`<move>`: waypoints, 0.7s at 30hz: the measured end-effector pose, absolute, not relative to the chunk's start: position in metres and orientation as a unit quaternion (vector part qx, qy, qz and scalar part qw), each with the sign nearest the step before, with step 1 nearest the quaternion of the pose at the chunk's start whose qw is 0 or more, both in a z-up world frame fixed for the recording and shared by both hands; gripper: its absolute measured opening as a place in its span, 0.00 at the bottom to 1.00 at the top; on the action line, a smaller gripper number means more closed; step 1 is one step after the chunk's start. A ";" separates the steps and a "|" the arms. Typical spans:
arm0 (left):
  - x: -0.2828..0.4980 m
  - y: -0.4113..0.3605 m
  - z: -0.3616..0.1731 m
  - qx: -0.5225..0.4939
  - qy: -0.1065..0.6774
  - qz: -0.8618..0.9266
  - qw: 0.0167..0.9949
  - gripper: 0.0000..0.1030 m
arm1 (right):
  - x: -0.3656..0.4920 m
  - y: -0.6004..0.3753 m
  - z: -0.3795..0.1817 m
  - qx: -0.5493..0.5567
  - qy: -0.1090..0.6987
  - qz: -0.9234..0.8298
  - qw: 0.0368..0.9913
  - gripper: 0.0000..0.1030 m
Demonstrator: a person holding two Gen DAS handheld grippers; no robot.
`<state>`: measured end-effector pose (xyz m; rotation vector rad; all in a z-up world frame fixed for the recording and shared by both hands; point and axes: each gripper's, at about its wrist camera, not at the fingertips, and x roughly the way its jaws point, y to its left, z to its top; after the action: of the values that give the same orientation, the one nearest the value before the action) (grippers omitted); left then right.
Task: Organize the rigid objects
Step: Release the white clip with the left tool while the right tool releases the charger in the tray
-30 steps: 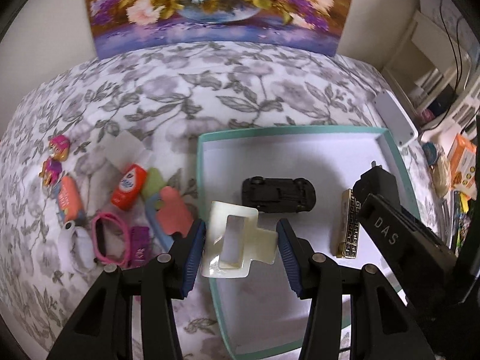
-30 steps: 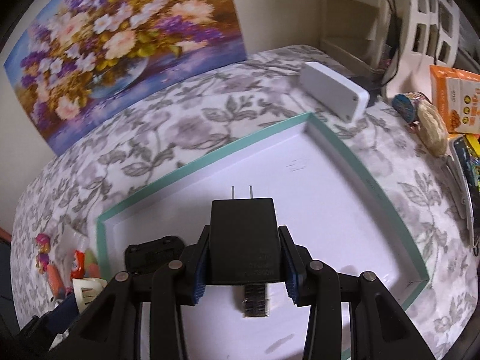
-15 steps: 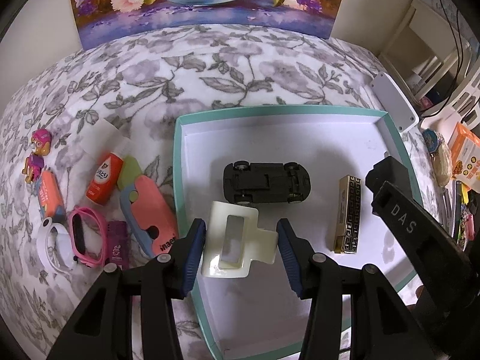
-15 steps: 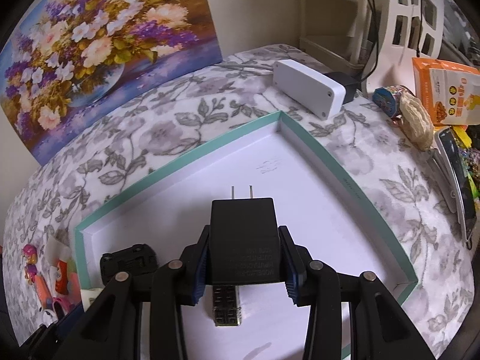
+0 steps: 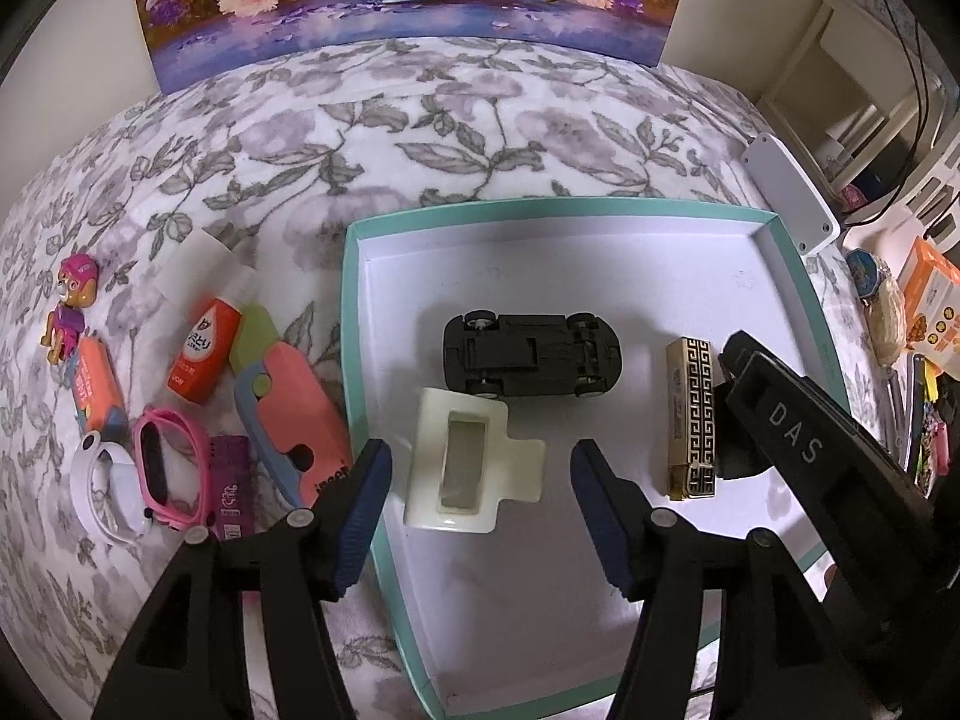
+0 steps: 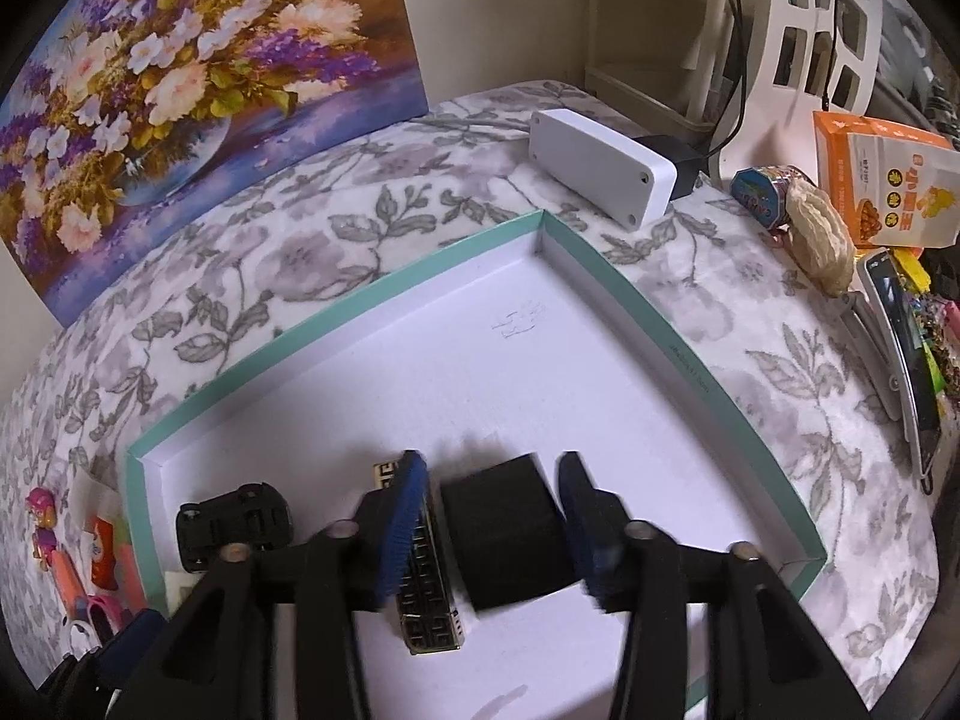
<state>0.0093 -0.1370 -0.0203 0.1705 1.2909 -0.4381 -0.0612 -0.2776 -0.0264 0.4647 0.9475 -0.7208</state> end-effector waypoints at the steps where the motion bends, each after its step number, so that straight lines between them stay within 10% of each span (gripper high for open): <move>1: 0.009 -0.137 -0.020 0.079 0.597 -0.202 0.772 0.62 | -0.061 -0.277 -0.025 0.218 0.440 -0.336 0.804 0.57; 21: 0.029 -0.097 -0.012 0.056 0.584 -0.122 0.800 0.88 | -0.057 -0.271 -0.019 0.223 0.438 -0.324 0.808 0.89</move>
<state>0.0292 -0.0966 -0.0118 0.1199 1.2528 -0.2624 -0.0569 -0.2715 -0.0192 0.4779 0.9368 -0.6930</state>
